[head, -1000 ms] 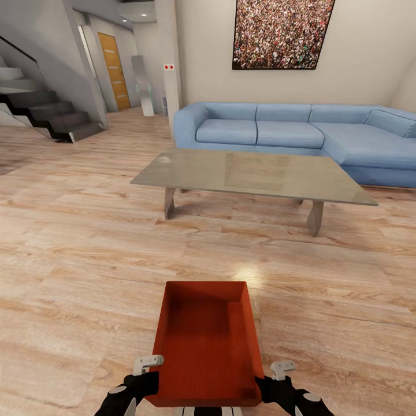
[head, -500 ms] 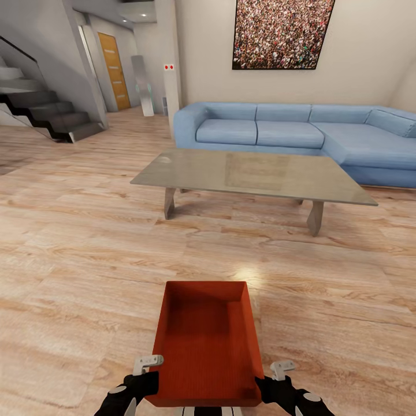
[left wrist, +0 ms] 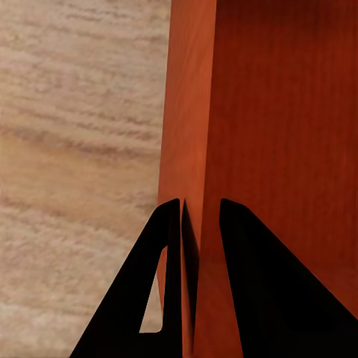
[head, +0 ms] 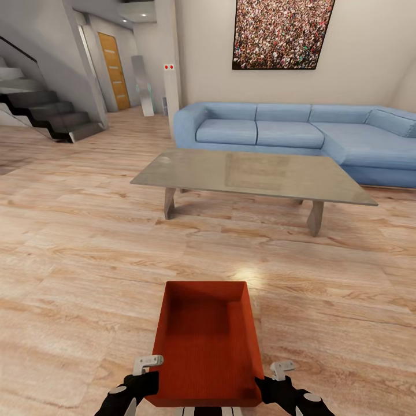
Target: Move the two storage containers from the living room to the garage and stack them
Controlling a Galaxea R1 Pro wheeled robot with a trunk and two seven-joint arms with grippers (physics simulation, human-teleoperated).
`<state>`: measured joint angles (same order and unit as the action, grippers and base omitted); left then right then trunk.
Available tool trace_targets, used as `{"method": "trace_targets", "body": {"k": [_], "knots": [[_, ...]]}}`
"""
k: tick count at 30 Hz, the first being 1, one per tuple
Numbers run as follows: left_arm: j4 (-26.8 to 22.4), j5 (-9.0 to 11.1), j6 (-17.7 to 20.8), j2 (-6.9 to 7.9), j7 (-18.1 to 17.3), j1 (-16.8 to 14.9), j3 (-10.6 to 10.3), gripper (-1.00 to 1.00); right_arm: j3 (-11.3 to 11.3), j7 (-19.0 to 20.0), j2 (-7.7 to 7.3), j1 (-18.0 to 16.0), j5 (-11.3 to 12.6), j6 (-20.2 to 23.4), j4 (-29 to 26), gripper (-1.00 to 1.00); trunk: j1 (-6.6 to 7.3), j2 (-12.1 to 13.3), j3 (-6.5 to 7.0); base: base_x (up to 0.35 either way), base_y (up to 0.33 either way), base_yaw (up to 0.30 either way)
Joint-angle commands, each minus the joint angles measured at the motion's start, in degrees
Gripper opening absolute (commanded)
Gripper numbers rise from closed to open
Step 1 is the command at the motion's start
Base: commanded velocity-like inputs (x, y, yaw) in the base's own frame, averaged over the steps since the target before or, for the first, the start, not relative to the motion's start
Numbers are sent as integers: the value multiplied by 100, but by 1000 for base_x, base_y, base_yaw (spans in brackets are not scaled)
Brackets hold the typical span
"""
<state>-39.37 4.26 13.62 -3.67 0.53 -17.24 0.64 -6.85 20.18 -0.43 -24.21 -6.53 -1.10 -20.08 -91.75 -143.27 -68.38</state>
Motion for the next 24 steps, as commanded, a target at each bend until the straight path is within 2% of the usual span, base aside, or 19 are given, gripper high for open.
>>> {"method": "trace_targets", "body": {"k": [1,9,12,24], "knots": [[4,58,45,-6,13,2,6,-100,46,65,69,4,-66,-13,30,-100,0,-1,-5,0,0,0],[-3,82,45,-1,8,2,13,-100,43,65,69,4,-68,-13,30,-100,0,-1,-5,0,0,0],[-1,84,45,2,8,2,15,-100,43,65,69,4,-68,-13,30,-100,7,3,61,0,0,0],[0,84,45,-38,8,2,15,-100,43,56,69,4,-68,-13,30,-100,271,485,277,0,0,0]]}}
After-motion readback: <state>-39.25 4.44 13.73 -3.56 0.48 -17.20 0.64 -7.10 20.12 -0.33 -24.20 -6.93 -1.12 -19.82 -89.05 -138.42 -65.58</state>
